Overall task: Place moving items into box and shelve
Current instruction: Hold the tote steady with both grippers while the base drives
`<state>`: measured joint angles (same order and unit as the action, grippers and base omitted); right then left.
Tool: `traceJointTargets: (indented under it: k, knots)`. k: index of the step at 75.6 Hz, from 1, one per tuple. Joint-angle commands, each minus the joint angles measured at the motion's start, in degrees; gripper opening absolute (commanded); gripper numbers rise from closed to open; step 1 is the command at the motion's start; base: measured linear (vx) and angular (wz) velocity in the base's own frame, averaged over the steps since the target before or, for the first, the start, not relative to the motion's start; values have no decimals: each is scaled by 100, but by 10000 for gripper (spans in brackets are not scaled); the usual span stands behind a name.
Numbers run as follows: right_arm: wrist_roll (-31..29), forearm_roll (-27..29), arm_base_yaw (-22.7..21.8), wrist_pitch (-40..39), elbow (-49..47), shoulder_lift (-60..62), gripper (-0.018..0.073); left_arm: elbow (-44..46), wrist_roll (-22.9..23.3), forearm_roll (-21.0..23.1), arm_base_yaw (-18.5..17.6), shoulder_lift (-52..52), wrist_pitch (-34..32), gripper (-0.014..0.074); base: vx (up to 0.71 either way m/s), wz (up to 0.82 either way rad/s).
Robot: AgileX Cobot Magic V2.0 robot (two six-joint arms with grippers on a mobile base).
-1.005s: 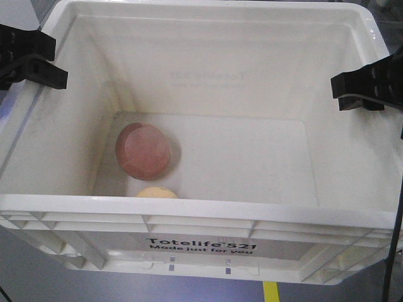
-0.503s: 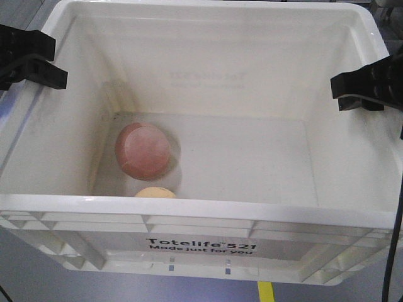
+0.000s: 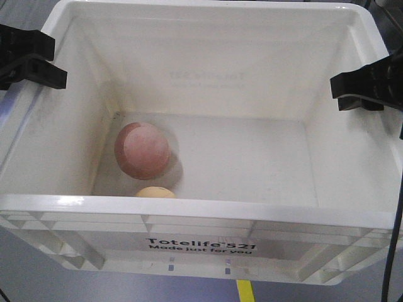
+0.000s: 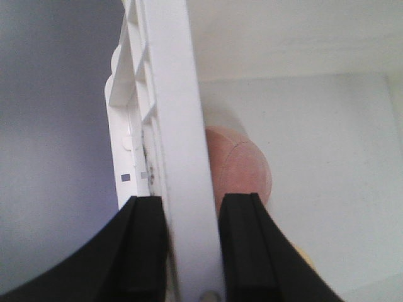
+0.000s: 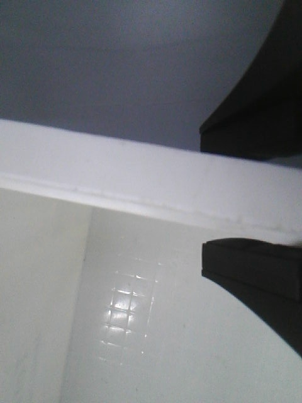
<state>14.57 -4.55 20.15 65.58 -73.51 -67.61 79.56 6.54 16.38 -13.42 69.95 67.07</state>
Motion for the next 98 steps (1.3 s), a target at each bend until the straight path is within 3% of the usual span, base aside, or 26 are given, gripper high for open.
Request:
traceJointTargets:
  k: [1, 98]
  knots:
    - [78, -274, -29, -456, -247, 158, -6, 300, -48, 515, -45, -240, -596, -3, 53, -32]
    - [78, -258, -29, -455, -247, 158, -6, 300, -48, 481, -45, -240, -596, -3, 49, -50]
